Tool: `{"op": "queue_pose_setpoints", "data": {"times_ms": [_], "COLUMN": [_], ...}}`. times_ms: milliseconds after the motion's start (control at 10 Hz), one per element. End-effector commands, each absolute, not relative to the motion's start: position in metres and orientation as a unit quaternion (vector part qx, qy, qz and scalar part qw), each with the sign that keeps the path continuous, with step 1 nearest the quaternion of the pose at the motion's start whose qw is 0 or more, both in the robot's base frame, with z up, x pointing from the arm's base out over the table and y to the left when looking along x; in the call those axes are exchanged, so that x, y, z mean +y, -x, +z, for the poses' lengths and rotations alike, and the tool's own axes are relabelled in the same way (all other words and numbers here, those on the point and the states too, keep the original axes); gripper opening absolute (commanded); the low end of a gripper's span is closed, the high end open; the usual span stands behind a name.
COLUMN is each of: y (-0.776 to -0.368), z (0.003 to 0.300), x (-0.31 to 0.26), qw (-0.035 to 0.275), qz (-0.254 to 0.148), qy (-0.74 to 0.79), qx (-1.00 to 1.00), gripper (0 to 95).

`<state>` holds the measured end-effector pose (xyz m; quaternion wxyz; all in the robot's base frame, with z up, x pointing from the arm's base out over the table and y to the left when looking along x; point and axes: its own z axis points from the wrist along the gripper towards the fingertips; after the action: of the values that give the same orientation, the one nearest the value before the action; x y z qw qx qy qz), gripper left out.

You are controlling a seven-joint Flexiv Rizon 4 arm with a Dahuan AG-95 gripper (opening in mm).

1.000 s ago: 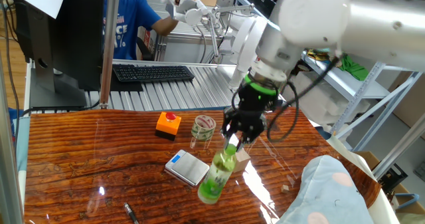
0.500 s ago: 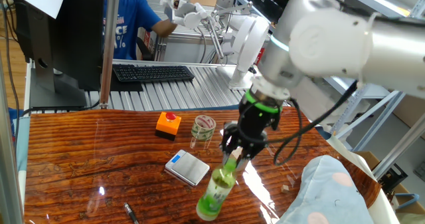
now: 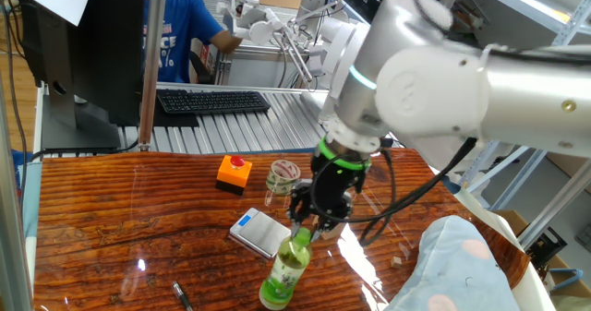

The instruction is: Remove the object from the scale

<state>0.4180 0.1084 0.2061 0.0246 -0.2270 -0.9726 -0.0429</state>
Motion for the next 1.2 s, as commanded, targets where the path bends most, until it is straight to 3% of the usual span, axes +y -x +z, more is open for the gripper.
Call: {"op": "queue_pose_setpoints", "data": {"times_ms": [100, 400, 800, 900, 1000, 1100, 1200], "y": [-0.4173, -0.4173, -0.417, -0.4173, -0.4175, -0.4172, -0.4167], "z": [0.2064, 0.2053, 0.201, 0.1981, 0.1969, 0.1974, 0.1977], "x": [0.1091, 0.1091, 0.1097, 0.1113, 0.1121, 0.1122, 0.1123], "qw": [0.025, 0.021, -0.007, -0.014, -0.016, -0.015, -0.015], "qz": [-0.043, -0.046, -0.054, -0.056, -0.057, -0.059, -0.06], "qy": [0.227, 0.225, 0.23, 0.237, 0.245, 0.249, 0.249], "qx": [-0.973, -0.973, -0.972, -0.97, -0.968, -0.967, -0.966], "gripper": [0.0, 0.0, 0.0, 19.0, 19.0, 38.0, 38.0]}}
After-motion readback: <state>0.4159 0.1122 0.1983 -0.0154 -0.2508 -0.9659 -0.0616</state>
